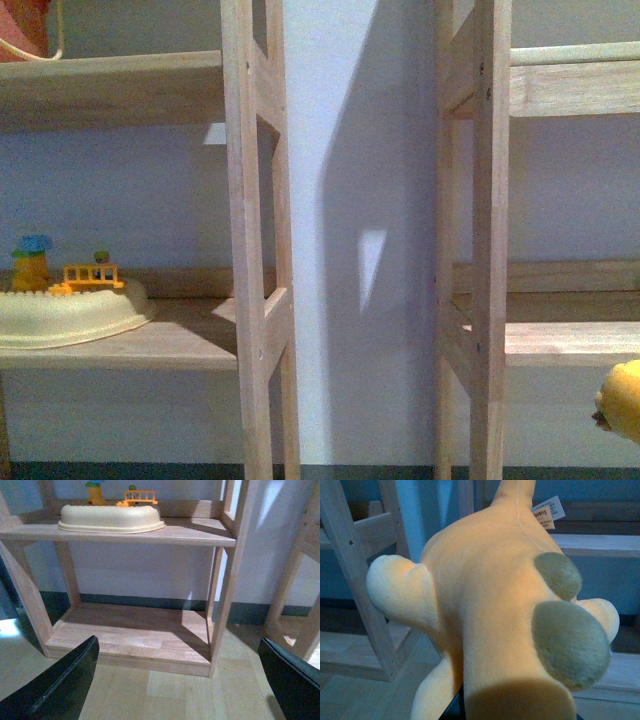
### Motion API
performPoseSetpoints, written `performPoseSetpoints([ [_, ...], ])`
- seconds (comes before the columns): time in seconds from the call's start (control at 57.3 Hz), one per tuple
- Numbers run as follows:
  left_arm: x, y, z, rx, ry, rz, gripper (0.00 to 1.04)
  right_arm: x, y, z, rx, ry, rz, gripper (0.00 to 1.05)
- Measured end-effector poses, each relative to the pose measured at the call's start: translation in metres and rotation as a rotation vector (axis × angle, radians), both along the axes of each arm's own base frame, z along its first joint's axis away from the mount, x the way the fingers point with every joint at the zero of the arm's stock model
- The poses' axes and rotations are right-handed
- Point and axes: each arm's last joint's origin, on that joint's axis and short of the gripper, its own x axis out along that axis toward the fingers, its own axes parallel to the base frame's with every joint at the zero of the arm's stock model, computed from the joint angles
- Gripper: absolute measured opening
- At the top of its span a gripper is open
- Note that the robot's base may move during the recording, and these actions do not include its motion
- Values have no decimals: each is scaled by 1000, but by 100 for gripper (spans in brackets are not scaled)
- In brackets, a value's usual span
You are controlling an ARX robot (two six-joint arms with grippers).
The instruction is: Put away toys
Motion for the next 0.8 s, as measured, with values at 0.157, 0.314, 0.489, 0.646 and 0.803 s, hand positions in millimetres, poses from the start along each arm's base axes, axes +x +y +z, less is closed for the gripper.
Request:
performPoseSetpoints([
  [0.157, 0, 0, 0, 0, 0, -2, 98, 0, 0, 0, 0, 0, 0, 7],
  [0.314, 0, 0, 0, 0, 0, -2, 98, 0, 0, 0, 7, 3, -9, 7],
  [0.489, 0, 0, 0, 0, 0, -2, 98, 3, 2, 1, 168, 81, -193, 7],
  [0.646, 0, 0, 0, 0, 0, -2, 98, 3, 5, 42, 167, -5, -234, 7],
  [0.803, 0, 0, 0, 0, 0, -2, 98, 2, 11, 97, 124, -134, -237, 7],
])
